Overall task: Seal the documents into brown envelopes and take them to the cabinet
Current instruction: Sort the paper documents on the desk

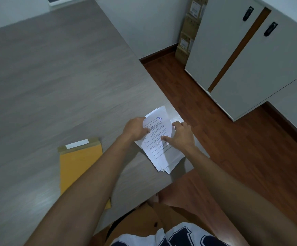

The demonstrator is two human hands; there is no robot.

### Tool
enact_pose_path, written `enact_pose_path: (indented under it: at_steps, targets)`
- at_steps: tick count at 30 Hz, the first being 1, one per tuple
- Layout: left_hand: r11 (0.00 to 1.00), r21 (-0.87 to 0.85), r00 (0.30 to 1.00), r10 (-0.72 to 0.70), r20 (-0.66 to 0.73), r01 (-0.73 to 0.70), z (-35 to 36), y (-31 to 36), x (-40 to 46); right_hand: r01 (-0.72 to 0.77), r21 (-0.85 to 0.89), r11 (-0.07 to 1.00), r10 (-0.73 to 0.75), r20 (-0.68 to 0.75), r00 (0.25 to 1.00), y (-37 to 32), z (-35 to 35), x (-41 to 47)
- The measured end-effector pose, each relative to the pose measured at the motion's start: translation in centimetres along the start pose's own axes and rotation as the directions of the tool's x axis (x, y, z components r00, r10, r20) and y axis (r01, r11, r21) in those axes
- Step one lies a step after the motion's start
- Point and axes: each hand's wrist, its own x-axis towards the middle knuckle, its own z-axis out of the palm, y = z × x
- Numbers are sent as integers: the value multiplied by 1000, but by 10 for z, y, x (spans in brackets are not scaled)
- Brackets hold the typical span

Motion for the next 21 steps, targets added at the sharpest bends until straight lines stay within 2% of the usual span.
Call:
enact_pose_path:
  at_steps: [3, 5, 8, 10, 12, 14, 16, 18, 21]
  targets:
    - [971, -232, 995, -79, -66, 62, -14, -20, -11, -48, 241, 969, 56, -27, 998, -3, -6, -3]
    - [904, -416, 984, -153, -90, 102, -25, -37, -21, -59, 369, 928, 85, -54, 995, -12, -10, -4]
    - [816, -564, 969, -222, -107, 125, -40, -64, -39, -70, 556, 828, 122, -58, 991, -34, -14, -6]
    - [754, -645, 954, -270, -129, 126, -47, -81, -50, -116, 672, 732, 152, 6, 988, -50, -13, -6]
    - [693, -710, 936, -320, -147, 126, -54, -95, -61, -231, 767, 599, 178, 154, 972, -68, -7, -7]
    - [633, -765, 925, -349, -151, 114, -60, -109, -74, -309, 796, 520, 134, 281, 950, -86, 3, -10]
    - [591, -802, 923, -352, -154, 92, -64, -125, -87, -312, 804, 505, 28, 347, 938, -106, 15, -18]
    - [561, -824, 921, -355, -160, 73, -70, -144, -101, -281, 823, 495, -64, 357, 932, -127, 29, -27]
    - [599, -794, 908, -382, -172, 102, -79, -167, -118, -227, 821, 524, -98, 322, 942, -145, 41, -37]
